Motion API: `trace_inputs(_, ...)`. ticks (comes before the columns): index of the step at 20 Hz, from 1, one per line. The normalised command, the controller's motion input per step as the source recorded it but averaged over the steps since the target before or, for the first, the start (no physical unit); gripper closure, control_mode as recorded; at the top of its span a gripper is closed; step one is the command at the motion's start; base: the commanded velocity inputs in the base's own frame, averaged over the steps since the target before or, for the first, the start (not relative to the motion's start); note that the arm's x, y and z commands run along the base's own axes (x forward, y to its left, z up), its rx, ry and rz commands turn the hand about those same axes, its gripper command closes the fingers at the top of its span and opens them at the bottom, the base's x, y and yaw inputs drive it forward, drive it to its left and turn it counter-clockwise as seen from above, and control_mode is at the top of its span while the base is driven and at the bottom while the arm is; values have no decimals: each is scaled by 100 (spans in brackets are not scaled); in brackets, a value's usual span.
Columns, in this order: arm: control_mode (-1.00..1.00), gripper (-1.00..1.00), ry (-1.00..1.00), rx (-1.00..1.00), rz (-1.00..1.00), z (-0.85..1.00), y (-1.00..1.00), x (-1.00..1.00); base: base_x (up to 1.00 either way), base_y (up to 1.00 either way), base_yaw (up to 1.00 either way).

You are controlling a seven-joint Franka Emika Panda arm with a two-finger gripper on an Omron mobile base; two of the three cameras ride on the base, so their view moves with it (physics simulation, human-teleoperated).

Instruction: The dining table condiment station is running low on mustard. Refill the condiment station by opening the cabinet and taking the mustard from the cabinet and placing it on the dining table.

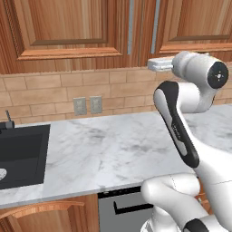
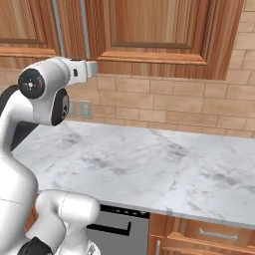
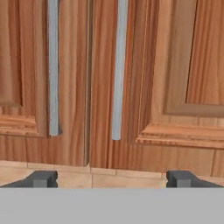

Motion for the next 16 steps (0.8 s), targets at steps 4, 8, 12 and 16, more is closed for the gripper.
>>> trace_inputs(4, -100, -100, -32, 4, -2, 58, -1, 34, 0, 0, 0)
trace_inputs(8, -100, -100, -20, 1, -1, 47, -5, 30, 0, 0, 0)
trace_inputs(12, -100, -100, -16, 0, 0, 15, 7, 47, 0, 0, 0)
trace_inputs(16, -100, -100, -1, 0, 0, 1, -1, 32, 0, 0, 0)
